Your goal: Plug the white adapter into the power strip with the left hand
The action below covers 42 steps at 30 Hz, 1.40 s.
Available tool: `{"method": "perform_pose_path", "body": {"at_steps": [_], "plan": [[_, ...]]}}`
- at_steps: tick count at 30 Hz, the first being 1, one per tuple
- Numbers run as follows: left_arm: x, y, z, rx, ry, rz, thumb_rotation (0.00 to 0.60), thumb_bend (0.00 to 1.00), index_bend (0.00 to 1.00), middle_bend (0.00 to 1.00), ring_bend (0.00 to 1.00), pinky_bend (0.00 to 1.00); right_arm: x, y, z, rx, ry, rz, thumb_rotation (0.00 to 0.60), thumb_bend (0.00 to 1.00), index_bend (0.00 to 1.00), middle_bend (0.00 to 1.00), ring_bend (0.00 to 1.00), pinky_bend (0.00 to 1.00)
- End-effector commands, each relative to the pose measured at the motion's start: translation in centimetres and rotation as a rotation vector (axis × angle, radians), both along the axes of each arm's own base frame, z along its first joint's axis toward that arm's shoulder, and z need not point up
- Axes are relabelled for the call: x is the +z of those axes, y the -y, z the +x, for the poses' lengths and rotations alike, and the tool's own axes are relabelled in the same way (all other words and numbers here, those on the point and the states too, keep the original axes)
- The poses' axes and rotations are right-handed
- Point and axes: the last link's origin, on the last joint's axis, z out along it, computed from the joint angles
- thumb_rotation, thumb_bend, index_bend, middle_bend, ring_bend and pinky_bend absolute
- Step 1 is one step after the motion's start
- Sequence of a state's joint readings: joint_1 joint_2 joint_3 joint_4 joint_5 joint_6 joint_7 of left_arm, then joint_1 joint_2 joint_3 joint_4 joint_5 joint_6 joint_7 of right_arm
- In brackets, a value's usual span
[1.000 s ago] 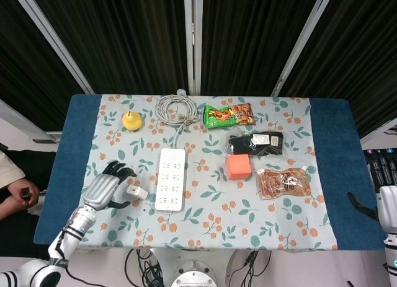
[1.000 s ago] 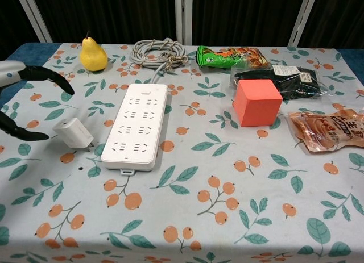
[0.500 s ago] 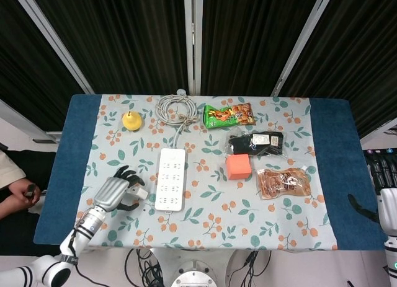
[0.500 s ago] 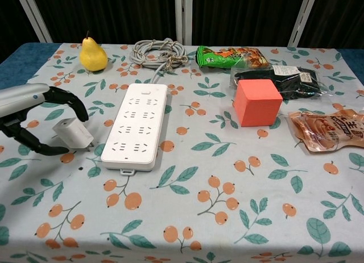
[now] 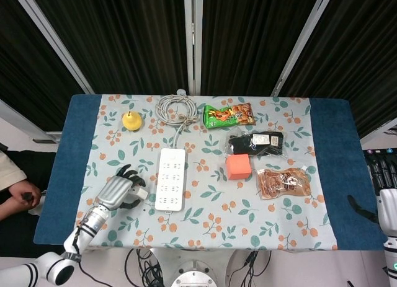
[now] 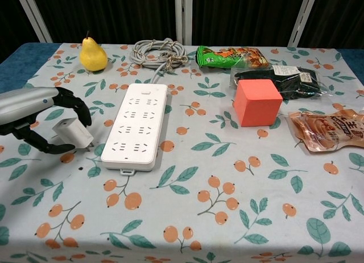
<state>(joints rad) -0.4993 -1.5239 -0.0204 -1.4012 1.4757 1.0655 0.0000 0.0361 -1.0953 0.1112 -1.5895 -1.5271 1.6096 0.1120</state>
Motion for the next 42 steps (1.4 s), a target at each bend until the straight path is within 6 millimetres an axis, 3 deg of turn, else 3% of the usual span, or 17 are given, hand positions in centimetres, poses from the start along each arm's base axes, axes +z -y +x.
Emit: {"method": "perform_pose_path", "body": {"at_steps": [1, 16, 20, 24, 28, 32, 42], "plan": [[-0.2, 0.0, -0.1, -0.003, 0.002, 0.016, 0.600, 0.26, 0.39, 0.39, 0.19, 0.05, -0.1, 0.0, 0.0, -0.003, -0.001, 0.002, 0.600, 0.16, 0.00, 0.00, 0.00, 0.00], [-0.4, -0.2, -0.1, -0.017, 0.034, 0.023, 0.600, 0.30, 0.47, 0.47, 0.26, 0.14, -0.1, -0.3, 0.1, -0.017, 0.002, -0.010, 0.600, 0.16, 0.00, 0.00, 0.00, 0.00], [-0.1, -0.7, 0.2, -0.028, 0.054, 0.044, 0.600, 0.40, 0.57, 0.60, 0.40, 0.30, 0.0, -0.5, 0.0, -0.021, 0.005, -0.015, 0.600, 0.16, 0.00, 0.00, 0.00, 0.00], [1.3, -1.6, 1.1, -0.056, 0.063, 0.082, 0.600, 0.45, 0.61, 0.65, 0.45, 0.47, 0.1, -0.4, 0.0, -0.020, 0.008, -0.017, 0.600, 0.16, 0.00, 0.00, 0.00, 0.00], [3.4, -3.6, 2.6, -0.079, -0.001, 0.093, 0.600, 0.45, 0.64, 0.68, 0.49, 0.58, 0.0, -0.1, 0.1, -0.011, 0.007, -0.013, 0.600, 0.16, 0.00, 0.00, 0.00, 0.00], [4.7, -5.5, 5.5, -0.106, -0.073, 0.111, 0.600, 0.45, 0.67, 0.73, 0.57, 0.66, 0.0, 0.2, 0.4, 0.005, 0.001, -0.009, 0.600, 0.16, 0.00, 0.00, 0.00, 0.00], [2.5, -7.9, 10.9, -0.098, -0.158, 0.093, 0.600, 0.47, 0.70, 0.79, 0.70, 0.74, 0.0, 0.6, 0.8, 0.010, -0.012, -0.002, 0.600, 0.16, 0.00, 0.00, 0.00, 0.00]]}}
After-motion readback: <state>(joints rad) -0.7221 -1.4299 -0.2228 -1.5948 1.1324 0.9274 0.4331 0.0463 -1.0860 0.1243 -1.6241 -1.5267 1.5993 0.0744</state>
